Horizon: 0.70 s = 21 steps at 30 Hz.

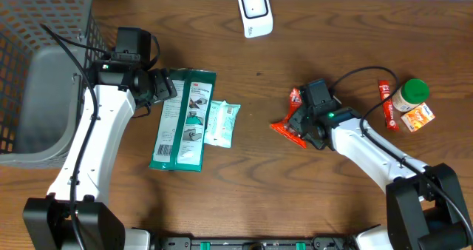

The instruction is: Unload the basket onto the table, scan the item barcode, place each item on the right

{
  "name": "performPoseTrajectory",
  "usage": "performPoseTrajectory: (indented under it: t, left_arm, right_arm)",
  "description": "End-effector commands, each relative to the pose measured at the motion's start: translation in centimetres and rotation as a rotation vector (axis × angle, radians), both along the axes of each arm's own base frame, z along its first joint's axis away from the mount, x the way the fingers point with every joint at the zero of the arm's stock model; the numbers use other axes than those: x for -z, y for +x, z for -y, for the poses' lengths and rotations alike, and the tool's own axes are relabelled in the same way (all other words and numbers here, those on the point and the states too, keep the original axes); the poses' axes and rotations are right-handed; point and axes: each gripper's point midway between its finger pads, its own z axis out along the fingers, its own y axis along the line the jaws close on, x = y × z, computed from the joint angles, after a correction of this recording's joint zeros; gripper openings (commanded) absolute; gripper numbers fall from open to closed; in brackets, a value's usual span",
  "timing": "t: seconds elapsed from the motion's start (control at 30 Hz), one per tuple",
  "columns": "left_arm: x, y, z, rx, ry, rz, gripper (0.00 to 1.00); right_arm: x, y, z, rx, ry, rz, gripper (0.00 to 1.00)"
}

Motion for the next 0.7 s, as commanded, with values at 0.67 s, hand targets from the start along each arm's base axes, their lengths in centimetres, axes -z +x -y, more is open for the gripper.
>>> performPoseTrajectory:
  t: [0.67]
  left_arm:
    - [-0.7,0.3,-0.3,-0.003,0.012,0.018,0.86]
  right_arm:
    - [-21.0,5.5,-4.3,-0.555,-0.22,0.331,0.01]
